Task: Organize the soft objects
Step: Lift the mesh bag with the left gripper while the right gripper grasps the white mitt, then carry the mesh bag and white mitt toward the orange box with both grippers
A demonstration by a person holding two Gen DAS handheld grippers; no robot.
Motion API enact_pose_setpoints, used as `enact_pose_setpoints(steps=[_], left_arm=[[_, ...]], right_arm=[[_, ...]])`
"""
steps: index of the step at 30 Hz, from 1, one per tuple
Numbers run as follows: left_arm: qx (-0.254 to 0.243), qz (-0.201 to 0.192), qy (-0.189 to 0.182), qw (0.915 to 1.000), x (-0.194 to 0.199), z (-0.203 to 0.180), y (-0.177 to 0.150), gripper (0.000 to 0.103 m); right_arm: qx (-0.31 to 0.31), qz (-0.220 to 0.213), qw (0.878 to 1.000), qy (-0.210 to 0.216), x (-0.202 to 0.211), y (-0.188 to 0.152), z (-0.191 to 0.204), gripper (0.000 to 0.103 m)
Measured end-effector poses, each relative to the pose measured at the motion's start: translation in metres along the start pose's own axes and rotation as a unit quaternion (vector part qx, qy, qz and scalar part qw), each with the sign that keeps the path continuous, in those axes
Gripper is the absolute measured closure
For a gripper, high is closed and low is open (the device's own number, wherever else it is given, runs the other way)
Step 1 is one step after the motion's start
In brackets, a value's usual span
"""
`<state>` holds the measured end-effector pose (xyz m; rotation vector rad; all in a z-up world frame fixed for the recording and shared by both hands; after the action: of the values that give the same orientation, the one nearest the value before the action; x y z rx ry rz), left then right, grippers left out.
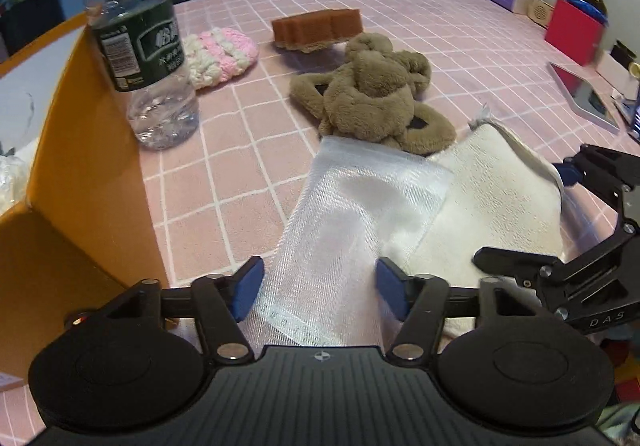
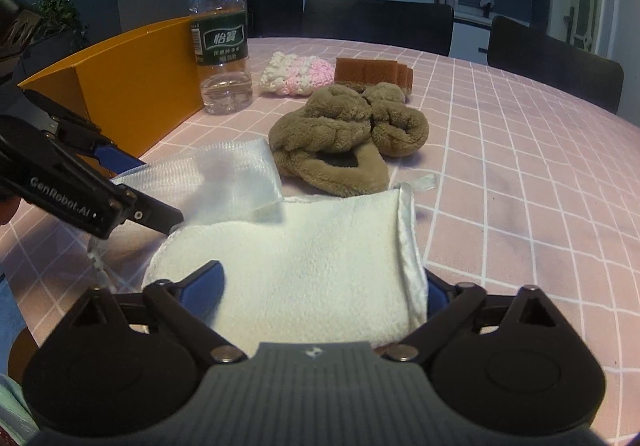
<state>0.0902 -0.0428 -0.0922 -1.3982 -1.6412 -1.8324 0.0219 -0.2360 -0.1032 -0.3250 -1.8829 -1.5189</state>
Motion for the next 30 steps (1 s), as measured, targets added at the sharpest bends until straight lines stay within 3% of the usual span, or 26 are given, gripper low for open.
enact_pose_setpoints(steps=[2,6,9,15,30], left_arm=[[-0.001,-0.001,-0.002,1.0,0.001,-0.006,0.0,0.053],[-0.01,-0.002,-0.003,0.9999,0.001,-0.019,0.001,0.081],[-0.011,-0.003,-0.003,0.9999,0.0,-0.024,0.001,0.096],[0.004,-0.024,-0.001,0.9997,0.009,-0.023,0.001,0.101],[0.04,-0.14,-0.018,0.9892,0.077,-0.006,-0.007,0.101]], right_arm=[[0.002,-0.006,1.0,0.001,0.001,0.0,0.0,0.025],[0.006,-0.016,1.0,0.008,0.004,0.0,0.002,0.052],[0.012,-0.018,1.0,0.019,0.006,0.0,0.006,0.069],[0.016,-0.014,1.0,0.012,0.009,0.001,0.009,0.083],[-0.047,-0.02,0.999,-0.006,0.046,0.017,-0.011,0.084]])
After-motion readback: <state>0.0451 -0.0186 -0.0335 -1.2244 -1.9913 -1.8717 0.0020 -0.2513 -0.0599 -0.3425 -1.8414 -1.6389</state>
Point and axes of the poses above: each gripper's, at about its wrist camera, not at the fingertips, and x roughly against the way its jaws point, z to its left, y to its top, the point moved 2 cm from there along -x, roughly the way its jaws point, and after that the axes turned 9 degrees about -y, right-handed, at the moved point
